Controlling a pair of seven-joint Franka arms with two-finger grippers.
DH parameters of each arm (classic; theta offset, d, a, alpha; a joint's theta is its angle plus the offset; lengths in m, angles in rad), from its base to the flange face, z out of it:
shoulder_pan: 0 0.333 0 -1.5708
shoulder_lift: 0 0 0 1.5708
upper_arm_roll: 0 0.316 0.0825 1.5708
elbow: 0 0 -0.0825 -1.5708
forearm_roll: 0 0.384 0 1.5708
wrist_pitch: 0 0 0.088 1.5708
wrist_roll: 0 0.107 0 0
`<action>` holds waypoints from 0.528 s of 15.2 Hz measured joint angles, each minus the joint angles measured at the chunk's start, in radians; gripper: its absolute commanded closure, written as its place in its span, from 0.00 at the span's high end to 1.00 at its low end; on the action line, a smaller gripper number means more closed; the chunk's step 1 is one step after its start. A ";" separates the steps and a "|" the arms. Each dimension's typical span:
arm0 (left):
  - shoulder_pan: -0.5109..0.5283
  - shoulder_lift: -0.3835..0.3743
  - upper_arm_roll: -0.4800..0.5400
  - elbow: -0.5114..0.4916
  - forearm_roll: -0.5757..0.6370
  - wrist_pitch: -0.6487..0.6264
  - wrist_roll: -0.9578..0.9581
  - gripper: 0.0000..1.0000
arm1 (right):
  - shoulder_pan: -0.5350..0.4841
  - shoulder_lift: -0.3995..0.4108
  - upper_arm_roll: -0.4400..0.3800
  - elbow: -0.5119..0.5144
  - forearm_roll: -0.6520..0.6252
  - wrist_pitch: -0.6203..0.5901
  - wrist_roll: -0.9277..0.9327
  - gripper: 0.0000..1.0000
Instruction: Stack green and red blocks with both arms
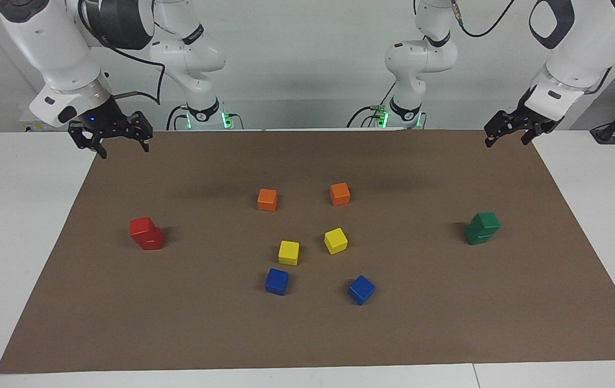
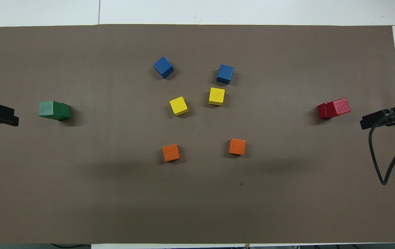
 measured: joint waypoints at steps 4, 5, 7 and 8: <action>0.000 0.000 0.000 0.000 0.000 0.000 0.000 1.00 | 0.000 0.003 0.036 0.003 -0.002 0.013 0.066 1.00; 0.000 0.000 0.000 0.000 0.000 0.000 0.000 1.00 | 0.000 0.004 0.038 0.003 -0.003 0.015 0.067 1.00; 0.000 0.000 0.000 0.000 0.000 0.000 0.000 1.00 | -0.002 0.005 0.037 0.003 -0.005 0.027 0.068 1.00; 0.000 0.000 0.000 0.000 0.000 0.000 0.000 1.00 | -0.003 0.006 0.036 0.003 -0.007 0.036 0.068 1.00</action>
